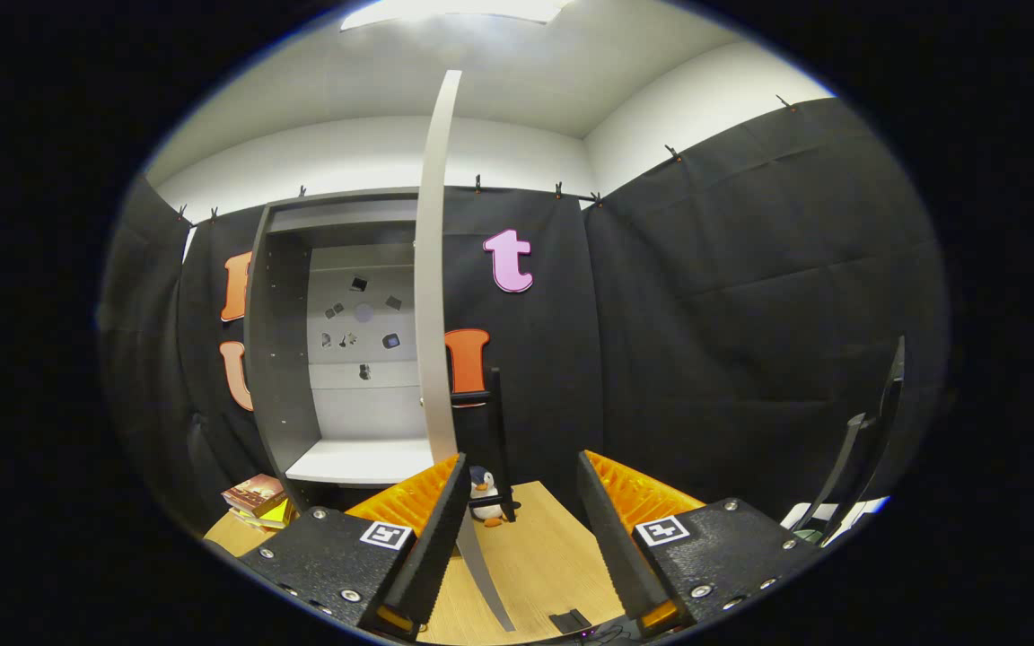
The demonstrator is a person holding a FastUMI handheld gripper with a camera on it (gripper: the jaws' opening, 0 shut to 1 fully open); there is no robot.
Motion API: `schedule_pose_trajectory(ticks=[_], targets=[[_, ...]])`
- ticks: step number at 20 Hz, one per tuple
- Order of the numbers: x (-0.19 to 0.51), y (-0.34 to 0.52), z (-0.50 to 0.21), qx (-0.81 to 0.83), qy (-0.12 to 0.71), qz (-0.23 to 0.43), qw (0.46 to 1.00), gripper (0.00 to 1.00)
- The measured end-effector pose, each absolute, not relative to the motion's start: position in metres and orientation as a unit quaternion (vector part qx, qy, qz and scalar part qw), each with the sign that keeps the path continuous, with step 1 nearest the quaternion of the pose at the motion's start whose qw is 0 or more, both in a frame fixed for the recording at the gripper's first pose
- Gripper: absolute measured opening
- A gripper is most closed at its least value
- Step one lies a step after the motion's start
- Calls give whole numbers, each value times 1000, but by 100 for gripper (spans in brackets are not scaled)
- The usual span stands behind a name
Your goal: Open the shoe cabinet door, grab the shoes and put them into the shoe cabinet, then close the shoe cabinet door.
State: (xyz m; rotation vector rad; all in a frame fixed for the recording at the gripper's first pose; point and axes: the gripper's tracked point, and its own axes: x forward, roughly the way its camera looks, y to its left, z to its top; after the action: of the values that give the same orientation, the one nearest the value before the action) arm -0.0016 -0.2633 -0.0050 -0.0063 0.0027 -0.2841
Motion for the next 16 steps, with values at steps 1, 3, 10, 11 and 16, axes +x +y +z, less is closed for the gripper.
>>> schedule_pose_trajectory(ticks=[1, 3, 10, 11, 16], targets=[[-4, -261, -3, -6, 0, -142, 990, 77], [-8, -254, 2, -11, -3, -144, 989, 78], [-15, -212, 17, -19, -12, -131, 991, 86], [-14, -204, 17, -19, -12, -128, 992, 88], [-8, -158, 23, -18, -15, -104, 994, 91]])
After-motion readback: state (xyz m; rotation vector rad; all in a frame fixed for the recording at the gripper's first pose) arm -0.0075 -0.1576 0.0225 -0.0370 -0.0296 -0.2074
